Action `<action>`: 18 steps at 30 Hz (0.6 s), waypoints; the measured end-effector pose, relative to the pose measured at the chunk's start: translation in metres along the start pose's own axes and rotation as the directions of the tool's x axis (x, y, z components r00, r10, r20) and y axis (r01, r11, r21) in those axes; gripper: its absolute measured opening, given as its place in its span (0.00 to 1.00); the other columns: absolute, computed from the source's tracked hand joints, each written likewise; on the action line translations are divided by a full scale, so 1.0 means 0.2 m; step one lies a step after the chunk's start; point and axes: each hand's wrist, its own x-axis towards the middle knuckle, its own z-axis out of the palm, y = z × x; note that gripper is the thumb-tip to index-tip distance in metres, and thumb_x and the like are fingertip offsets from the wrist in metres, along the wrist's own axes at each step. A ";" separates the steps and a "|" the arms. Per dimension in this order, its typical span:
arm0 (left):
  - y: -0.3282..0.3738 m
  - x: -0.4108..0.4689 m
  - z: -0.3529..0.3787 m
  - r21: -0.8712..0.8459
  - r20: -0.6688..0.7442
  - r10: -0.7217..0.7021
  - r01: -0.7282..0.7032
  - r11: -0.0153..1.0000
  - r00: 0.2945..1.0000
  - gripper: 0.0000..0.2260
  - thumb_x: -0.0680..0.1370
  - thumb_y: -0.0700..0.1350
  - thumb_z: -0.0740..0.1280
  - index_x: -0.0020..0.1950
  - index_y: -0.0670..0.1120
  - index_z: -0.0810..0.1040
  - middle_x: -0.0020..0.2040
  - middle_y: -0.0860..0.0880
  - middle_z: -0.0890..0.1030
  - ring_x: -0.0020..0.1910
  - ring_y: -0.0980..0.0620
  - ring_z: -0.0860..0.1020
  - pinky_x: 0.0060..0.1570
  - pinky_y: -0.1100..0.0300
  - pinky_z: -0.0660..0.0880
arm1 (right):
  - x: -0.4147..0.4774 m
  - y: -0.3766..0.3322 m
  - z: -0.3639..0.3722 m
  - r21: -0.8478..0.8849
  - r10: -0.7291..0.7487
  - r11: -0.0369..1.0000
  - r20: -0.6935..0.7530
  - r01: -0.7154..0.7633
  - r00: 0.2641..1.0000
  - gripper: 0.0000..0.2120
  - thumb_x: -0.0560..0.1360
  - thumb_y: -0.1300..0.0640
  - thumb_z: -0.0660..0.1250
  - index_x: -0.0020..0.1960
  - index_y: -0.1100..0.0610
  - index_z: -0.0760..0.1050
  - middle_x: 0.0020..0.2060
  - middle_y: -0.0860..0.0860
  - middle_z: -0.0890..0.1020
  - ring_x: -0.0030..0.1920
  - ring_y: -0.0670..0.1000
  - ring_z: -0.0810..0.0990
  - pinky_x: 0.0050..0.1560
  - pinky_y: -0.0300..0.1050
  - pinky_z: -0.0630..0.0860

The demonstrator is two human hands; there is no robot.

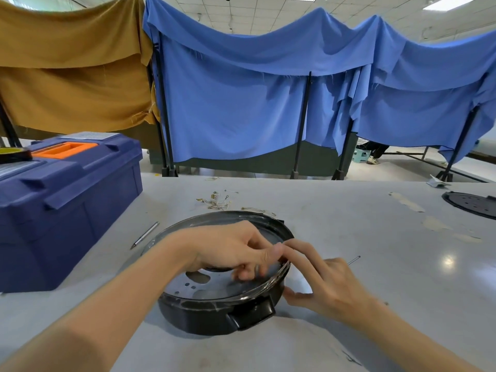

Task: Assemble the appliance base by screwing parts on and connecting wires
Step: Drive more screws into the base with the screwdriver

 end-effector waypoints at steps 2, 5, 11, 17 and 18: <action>-0.04 0.03 -0.01 0.005 -0.094 0.036 -0.036 0.999 0.995 0.09 0.77 0.53 0.68 0.48 0.49 0.84 0.29 0.58 0.74 0.28 0.60 0.69 0.32 0.69 0.68 | -0.01 0.00 0.01 0.002 0.000 1.000 -0.015 0.000 1.000 0.28 0.69 0.54 0.71 0.66 0.61 0.69 0.52 0.58 0.83 0.28 0.47 0.59 0.20 0.40 0.61; -0.08 0.09 0.01 0.266 -0.207 0.101 -0.043 0.963 0.973 0.15 0.72 0.46 0.75 0.58 0.51 0.82 0.41 0.57 0.77 0.39 0.60 0.73 0.42 0.66 0.72 | -0.03 0.00 0.02 0.011 -0.011 1.000 -0.013 0.011 1.000 0.29 0.69 0.53 0.73 0.66 0.62 0.69 0.51 0.58 0.83 0.30 0.46 0.57 0.21 0.39 0.60; -0.13 0.17 0.05 0.359 -0.222 0.085 0.001 0.933 0.971 0.22 0.68 0.50 0.78 0.61 0.51 0.80 0.63 0.59 0.75 0.63 0.59 0.71 0.65 0.58 0.67 | -0.06 0.02 0.04 -0.010 -0.052 0.999 -0.039 0.052 0.998 0.25 0.73 0.52 0.71 0.66 0.62 0.70 0.49 0.58 0.83 0.33 0.46 0.58 0.28 0.37 0.57; -0.19 0.18 0.07 0.340 -0.221 0.127 -0.046 0.939 0.967 0.23 0.67 0.54 0.79 0.60 0.55 0.81 0.58 0.63 0.76 0.60 0.62 0.72 0.63 0.60 0.67 | -0.07 0.04 0.05 -0.060 -0.140 0.989 -0.045 0.137 0.989 0.22 0.73 0.50 0.72 0.60 0.62 0.72 0.45 0.58 0.83 0.25 0.49 0.68 0.30 0.38 0.56; -0.20 0.18 0.08 0.335 -0.219 0.129 -0.049 0.941 0.967 0.24 0.66 0.55 0.78 0.61 0.55 0.81 0.58 0.65 0.75 0.60 0.62 0.71 0.63 0.60 0.67 | -0.07 0.04 0.05 -0.066 -0.154 0.986 -0.038 0.151 0.987 0.22 0.73 0.49 0.73 0.58 0.62 0.72 0.44 0.57 0.83 0.25 0.50 0.68 0.30 0.38 0.56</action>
